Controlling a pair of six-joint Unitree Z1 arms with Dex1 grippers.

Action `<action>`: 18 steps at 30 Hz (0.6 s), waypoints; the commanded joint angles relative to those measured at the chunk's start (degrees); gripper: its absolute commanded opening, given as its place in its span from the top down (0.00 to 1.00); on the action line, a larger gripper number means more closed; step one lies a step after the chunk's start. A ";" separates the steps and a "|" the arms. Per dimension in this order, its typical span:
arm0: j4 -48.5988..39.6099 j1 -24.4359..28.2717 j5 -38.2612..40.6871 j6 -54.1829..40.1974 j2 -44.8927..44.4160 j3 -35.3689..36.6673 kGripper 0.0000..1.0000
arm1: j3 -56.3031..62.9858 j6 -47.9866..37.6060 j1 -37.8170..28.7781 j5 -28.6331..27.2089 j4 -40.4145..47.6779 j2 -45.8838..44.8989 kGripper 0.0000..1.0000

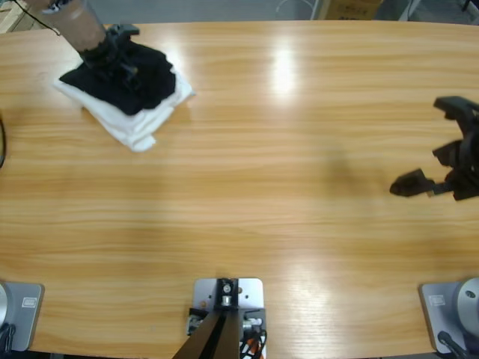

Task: Fold clothes

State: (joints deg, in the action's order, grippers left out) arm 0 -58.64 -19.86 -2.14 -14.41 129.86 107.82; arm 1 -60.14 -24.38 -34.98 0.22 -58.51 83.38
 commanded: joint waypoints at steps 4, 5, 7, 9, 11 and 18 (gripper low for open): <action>-11.50 9.86 1.65 13.46 20.85 31.01 0.03 | -6.08 4.68 5.44 0.57 -3.96 5.25 0.00; -11.50 10.30 1.62 14.46 21.57 32.66 0.03 | -6.15 4.69 5.44 0.17 -3.98 4.88 0.00; -11.50 10.83 1.39 16.82 22.91 35.79 0.03 | -6.11 4.69 5.44 -0.06 -4.23 4.12 0.00; -11.50 11.27 1.42 18.75 23.65 38.47 0.03 | -5.11 4.61 5.44 0.26 -4.15 4.16 0.00; -11.50 11.39 1.44 19.63 24.05 41.52 0.03 | -4.13 4.59 5.44 0.80 -3.98 4.23 0.00; -13.90 10.12 0.21 18.93 22.75 58.28 0.03 | -6.34 4.32 5.44 -1.89 -5.14 -0.82 0.00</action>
State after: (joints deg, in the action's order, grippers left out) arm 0 -69.68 -9.22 -0.97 4.42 148.98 150.11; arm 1 -65.96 -20.32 -30.28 0.05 -62.21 86.17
